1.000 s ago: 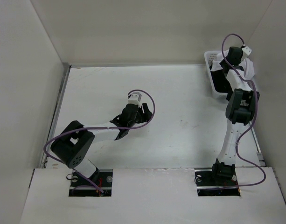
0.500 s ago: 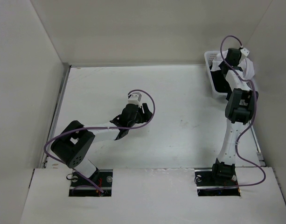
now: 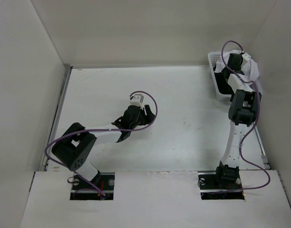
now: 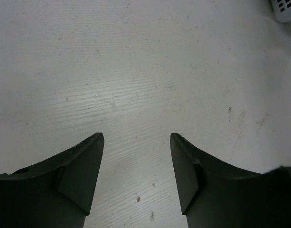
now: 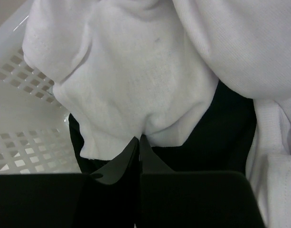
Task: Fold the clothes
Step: Grab the tank top from the pile, then move the tank top to the center of the board
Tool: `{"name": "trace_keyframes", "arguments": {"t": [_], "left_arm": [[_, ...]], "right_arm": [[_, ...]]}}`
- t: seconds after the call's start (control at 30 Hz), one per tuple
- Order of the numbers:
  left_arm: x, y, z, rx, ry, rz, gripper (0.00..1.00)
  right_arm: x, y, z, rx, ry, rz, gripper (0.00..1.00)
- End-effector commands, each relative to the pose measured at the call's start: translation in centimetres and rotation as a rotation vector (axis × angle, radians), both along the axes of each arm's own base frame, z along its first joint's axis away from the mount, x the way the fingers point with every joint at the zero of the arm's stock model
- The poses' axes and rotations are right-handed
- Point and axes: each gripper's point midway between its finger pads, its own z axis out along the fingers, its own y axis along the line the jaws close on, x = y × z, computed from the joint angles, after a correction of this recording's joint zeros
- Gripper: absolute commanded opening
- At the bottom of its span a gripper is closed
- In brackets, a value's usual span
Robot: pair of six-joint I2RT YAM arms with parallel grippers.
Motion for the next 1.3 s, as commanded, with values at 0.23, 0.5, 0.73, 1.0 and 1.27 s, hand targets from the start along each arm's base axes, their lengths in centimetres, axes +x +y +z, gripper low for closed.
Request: {"name": "trace_keyframes", "arguments": {"t": [0.23,0.5,0.73,1.0,1.27], "left_arm": [[1.0,-1.5,3.0,-0.084,-0.065,-0.016,0.57],[0.6,-1.7,5.1,-0.115,-0.103,-0.025,0.57],[1.0,1.1,7.8,-0.175,-0.113,0.065,0.56],[0.8,9.2,12.3,-0.264,-0.145,0.271,0.57],[-1.5,15.9,10.0,-0.231,-0.091,0.424,0.58]], "right_arm": [[-3.1,1.0,15.9,-0.076,-0.336,-0.006,0.00],[-8.6,6.6,27.3,-0.009,-0.581,0.122,0.00],[-16.6,19.6,41.6,0.088,-0.866,0.499,0.00],[-27.9,29.8,43.6,0.213,-0.969,0.832,0.01],[-33.5,36.4,12.7,0.550,-0.498,0.892,0.03]]}}
